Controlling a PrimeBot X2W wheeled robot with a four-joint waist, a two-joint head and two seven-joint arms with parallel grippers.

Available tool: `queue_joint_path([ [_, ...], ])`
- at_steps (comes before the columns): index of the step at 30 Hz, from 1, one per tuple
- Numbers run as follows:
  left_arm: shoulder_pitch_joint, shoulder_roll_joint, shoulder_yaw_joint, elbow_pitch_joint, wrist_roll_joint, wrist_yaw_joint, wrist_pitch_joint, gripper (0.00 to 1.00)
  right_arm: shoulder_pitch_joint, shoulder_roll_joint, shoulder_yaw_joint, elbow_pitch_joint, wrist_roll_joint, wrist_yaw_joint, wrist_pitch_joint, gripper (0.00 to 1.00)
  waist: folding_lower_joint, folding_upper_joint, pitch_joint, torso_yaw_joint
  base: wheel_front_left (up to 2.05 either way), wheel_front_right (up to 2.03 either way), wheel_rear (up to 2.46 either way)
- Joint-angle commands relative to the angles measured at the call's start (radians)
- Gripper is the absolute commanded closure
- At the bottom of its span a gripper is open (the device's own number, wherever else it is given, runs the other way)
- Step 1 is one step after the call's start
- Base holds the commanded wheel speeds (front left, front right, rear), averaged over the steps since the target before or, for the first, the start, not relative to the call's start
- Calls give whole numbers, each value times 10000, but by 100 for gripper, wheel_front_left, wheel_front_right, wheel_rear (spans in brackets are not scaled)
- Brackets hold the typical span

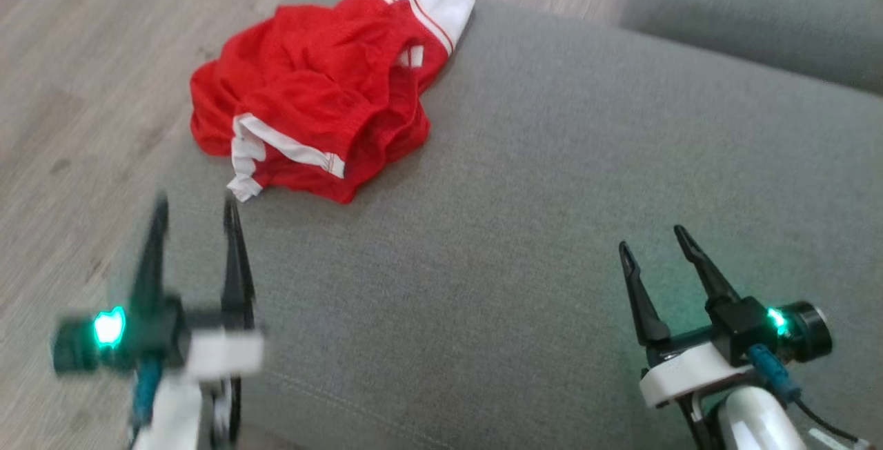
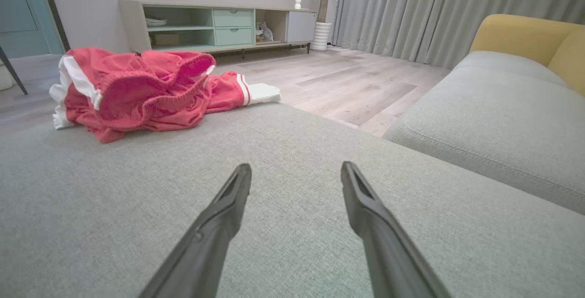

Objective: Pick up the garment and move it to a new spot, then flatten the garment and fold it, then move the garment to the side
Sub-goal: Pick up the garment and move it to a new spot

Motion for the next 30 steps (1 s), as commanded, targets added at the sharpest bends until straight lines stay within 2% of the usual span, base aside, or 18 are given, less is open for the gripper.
queue_joint_path([
  [1, -1142, 217, 347, -526, 270, 17, -95, 0, -410, -240, 179, -373, -147, 75, -109, 0, -1, 0, 523, -69, 0, 0, 0],
  [4, -1980, 353, 324, -558, 506, 35, -95, 0, -517, -486, 145, -506, -252, 75, -109, 0, -1, 0, 944, -128, 0, 0, 0],
  [7, -3408, 522, 195, 10, 602, -177, -95, 0, -715, -948, 150, -689, -335, 75, -109, 0, -1, 0, 1555, -244, 0, 0, 0],
  [12, -6028, 446, 273, 2772, 111, -622, 207, 0, -937, -1710, 248, -940, -435, 75, -109, 0, -1, 0, 2319, -459, 0, 0, 0],
  [16, -7782, 216, 423, 5111, -597, -1169, 1458, 0, -1009, -2134, 245, -1196, -388, 75, -109, 0, -1, 0, 2734, -691, 0, 0, 0],
  [21, -9060, 341, 461, 7637, -1125, -1815, 2863, 0, -1025, -2350, 314, -1428, -335, 75, -109, 0, -1, 0, 3064, -1072, 0, 0, 0],
  [24, -9466, 489, 380, 8888, -1172, -1938, 3333, 0, -1053, -2424, 335, -1490, -304, 75, -109, 0, -1, 0, 3262, -1257, 0, 0, 0],
  [27, -9672, 763, 125, 9991, -889, -1717, 3268, 0, -1108, -2446, 360, -1478, -273, 75, -109, 0, -1, 0, 3371, -1464, 0, 0, 0],
  [28, -9694, 783, 136, 10098, -901, -1673, 3005, 62, -1117, -2434, 354, -1461, -290, 75, -109, 0, -1, 0, 3364, -1501, 0, 0, 0],
  [29, -9701, 806, 140, 10222, -912, -1651, 2777, 100, -1135, -2401, 346, -1442, -300, 75, -109, 0, -1, 0, 3339, -1542, 0, 0, 0],
  [30, -9704, 828, 117, 10342, -908, -1666, 2579, 100, -1159, -2366, 348, -1411, -300, 75, -109, 0, -1, 0, 3301, -1571, 0, 0, 0],
])
